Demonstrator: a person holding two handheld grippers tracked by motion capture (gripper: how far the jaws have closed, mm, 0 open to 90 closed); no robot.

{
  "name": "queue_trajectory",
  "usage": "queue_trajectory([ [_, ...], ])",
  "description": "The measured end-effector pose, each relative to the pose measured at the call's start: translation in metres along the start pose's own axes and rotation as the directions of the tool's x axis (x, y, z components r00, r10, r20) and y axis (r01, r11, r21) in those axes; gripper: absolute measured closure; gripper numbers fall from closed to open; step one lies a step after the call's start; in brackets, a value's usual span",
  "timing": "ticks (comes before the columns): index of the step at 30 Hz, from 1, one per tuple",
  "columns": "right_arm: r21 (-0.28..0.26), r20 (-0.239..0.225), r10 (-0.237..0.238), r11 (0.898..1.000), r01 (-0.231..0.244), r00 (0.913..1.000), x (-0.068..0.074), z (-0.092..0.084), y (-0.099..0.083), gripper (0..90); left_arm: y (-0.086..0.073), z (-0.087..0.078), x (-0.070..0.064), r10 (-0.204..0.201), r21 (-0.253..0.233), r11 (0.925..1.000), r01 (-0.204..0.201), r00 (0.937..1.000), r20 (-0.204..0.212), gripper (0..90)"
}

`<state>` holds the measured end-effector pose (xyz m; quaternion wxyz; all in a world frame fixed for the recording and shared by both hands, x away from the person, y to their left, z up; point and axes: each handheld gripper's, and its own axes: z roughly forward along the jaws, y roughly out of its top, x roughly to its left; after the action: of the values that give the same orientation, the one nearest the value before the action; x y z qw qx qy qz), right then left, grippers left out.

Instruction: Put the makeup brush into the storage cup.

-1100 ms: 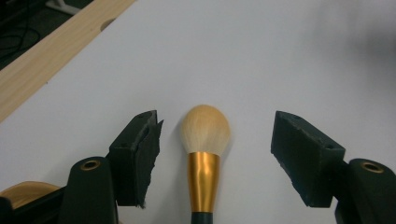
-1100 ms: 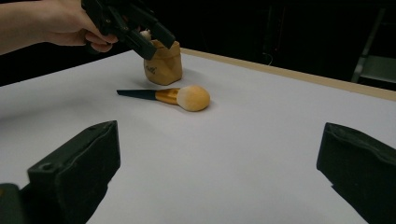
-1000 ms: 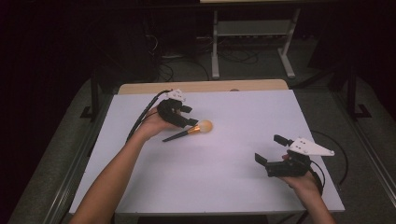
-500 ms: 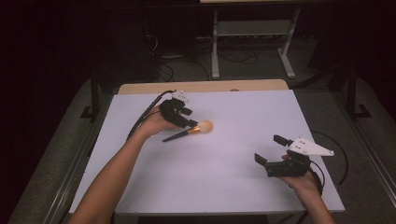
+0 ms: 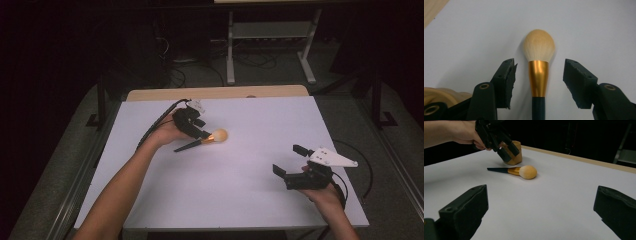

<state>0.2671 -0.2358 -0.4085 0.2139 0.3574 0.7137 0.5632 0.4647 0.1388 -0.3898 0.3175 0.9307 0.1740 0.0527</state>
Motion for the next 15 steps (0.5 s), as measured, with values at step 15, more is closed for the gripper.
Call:
queue_trajectory([
  [15,0.005,-0.001,0.0,1.0,0.0,1.0,0.0,0.0,0.0,0.0,0.001,0.019,-0.004,0.031,0.097,0.9948,-0.03,0.9995,-0.003,50.5],
])
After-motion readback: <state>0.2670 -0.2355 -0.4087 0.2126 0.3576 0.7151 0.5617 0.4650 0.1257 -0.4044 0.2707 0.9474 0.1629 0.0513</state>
